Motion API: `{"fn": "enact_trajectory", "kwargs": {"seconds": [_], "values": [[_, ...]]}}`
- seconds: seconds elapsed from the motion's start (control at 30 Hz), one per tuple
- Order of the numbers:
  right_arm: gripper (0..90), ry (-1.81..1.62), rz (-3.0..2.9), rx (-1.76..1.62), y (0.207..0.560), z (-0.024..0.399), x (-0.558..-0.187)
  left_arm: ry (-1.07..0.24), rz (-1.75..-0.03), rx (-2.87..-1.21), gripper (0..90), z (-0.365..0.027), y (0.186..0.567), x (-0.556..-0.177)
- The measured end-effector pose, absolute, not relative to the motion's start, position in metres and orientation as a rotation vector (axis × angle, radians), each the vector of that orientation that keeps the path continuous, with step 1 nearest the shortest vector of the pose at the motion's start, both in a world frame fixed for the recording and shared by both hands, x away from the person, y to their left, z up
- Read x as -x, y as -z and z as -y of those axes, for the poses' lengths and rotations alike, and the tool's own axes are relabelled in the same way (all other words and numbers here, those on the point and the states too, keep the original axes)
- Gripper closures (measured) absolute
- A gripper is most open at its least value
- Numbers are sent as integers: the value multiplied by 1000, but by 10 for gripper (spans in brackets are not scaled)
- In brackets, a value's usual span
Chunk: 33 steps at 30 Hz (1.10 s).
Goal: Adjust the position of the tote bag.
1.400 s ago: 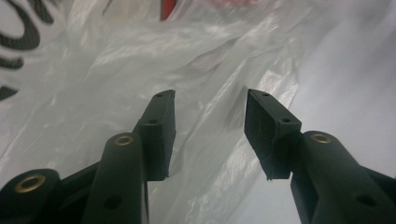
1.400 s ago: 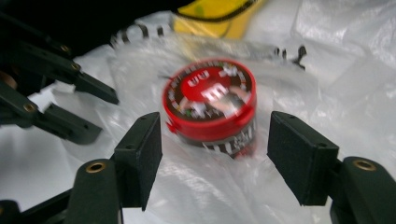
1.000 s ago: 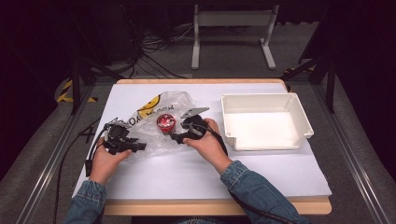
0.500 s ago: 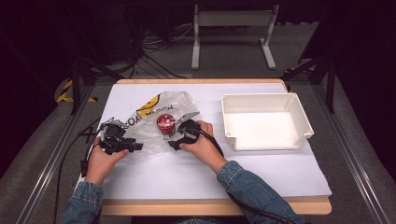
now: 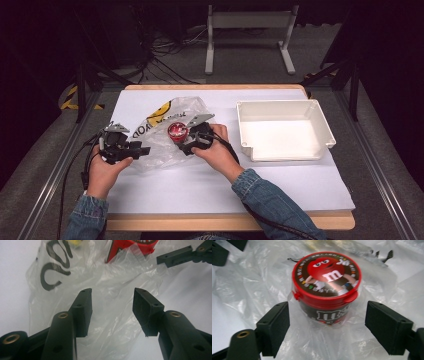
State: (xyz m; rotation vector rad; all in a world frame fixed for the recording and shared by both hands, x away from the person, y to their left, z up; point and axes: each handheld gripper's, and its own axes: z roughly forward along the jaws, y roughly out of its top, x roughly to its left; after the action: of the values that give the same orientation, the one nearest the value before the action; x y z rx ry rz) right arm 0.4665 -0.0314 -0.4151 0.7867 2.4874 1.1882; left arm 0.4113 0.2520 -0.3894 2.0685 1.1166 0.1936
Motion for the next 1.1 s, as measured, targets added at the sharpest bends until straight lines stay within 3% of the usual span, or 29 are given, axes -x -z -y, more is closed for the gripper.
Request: {"fn": "enact_trajectory", "kwargs": {"seconds": [0.9,1.1], "values": [[112,-1209,-2438,-746,447,-1,-490,-172,-1109,-2078,514,-250,393,-418],[148,-1257,-2398,-746,445,-2,-488,-173,-1111,-2072,513,-252,393,-418]]}}
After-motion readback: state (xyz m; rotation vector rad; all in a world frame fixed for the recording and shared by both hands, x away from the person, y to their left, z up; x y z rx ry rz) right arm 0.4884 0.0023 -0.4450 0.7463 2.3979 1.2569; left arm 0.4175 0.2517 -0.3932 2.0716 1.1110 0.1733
